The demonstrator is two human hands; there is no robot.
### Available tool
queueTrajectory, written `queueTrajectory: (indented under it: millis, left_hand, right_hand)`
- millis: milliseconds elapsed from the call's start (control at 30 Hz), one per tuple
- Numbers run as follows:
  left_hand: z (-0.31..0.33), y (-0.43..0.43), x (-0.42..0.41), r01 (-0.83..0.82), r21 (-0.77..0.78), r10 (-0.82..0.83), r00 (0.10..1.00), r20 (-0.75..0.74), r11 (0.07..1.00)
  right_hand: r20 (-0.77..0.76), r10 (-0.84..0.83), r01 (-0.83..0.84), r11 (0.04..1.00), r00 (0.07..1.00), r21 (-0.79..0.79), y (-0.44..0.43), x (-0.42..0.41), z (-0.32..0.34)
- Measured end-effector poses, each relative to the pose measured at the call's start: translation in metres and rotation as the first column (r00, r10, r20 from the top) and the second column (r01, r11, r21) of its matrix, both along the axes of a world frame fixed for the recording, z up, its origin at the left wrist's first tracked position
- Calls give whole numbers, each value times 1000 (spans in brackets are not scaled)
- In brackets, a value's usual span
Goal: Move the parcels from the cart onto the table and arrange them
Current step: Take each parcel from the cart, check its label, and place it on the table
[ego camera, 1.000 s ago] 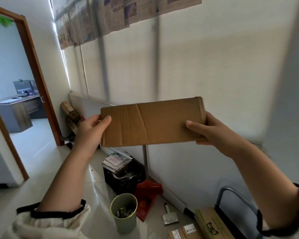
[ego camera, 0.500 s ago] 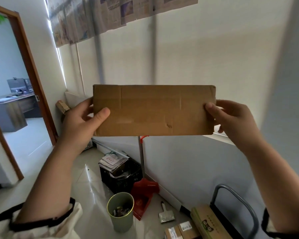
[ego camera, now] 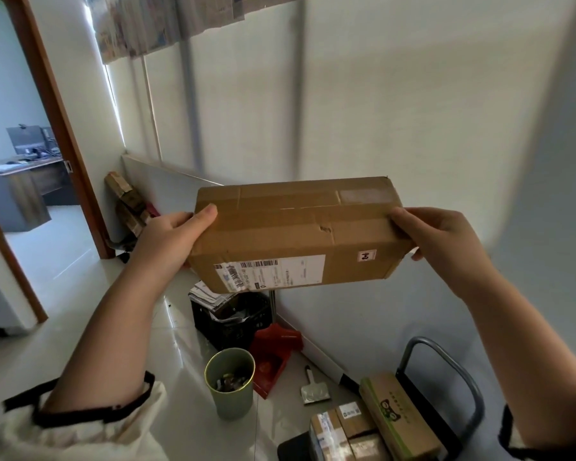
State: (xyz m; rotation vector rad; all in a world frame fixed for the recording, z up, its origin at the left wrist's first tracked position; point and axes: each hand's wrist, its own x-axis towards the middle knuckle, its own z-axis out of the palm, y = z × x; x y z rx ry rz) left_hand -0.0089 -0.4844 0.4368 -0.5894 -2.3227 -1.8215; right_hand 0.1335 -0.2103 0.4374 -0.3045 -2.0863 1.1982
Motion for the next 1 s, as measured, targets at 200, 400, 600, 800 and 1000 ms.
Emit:
queueTrajectory:
  millis: [200, 400, 600, 800, 1000]
  left_hand:
    - [-19, -2, 3, 257, 104, -239, 958, -157, 961]
    - [-88, 14, -1, 240, 156, -222, 967, -126, 958]
    - [-131, 36, 4, 273, 111, -280, 959, 52, 956]
    - [-130, 79, 35, 361, 73, -365, 929, 60, 930]
    - [-111, 154, 116, 560, 109, -570, 817, 93, 821]
  right_hand:
    - [-161, 98, -98, 995, 982, 4, 4, 7, -16]
    - [-100, -88, 101, 987, 991, 128, 7, 19, -78]
    - [34, -283, 282, 958, 958, 47, 4, 44, -122]
    - [82, -365, 361, 931, 928, 52, 21, 109, -120]
    - [209, -475, 447, 879, 855, 167, 37, 235, -102]
